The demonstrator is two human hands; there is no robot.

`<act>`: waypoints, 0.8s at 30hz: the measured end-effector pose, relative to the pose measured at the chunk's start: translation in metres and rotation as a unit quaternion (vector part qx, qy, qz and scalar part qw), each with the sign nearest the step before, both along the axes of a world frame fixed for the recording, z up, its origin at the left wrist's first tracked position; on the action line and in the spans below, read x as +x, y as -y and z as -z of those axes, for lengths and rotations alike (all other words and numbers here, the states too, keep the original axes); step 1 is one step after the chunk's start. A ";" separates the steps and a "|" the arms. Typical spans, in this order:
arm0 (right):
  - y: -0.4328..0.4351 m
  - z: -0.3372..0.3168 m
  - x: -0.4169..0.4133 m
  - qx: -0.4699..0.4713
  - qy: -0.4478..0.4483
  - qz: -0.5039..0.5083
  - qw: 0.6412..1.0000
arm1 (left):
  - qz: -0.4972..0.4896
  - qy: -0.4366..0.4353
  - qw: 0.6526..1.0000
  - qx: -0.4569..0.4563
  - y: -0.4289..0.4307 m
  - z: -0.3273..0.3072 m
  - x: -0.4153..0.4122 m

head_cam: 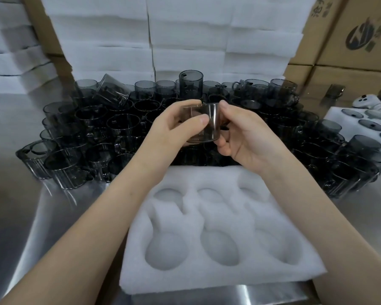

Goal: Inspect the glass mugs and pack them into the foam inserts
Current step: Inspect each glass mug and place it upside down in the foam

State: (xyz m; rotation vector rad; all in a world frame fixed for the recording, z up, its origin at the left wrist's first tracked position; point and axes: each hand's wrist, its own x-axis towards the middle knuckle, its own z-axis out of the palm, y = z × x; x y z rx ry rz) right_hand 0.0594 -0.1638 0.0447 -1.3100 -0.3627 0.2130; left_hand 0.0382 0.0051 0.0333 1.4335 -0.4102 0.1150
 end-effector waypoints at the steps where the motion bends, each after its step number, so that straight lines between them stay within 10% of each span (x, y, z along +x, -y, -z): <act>1: -0.001 0.000 0.000 -0.006 -0.010 0.001 1.000 | 0.000 -0.006 1.000 -0.003 0.001 0.001 0.001; 11: -0.006 0.001 -0.001 0.015 -0.040 -0.036 0.998 | -0.077 0.036 0.994 0.068 0.001 0.000 -0.005; 24: -0.001 0.003 -0.003 0.074 0.087 -0.123 0.986 | 0.021 0.002 0.993 -0.117 -0.004 -0.006 -0.005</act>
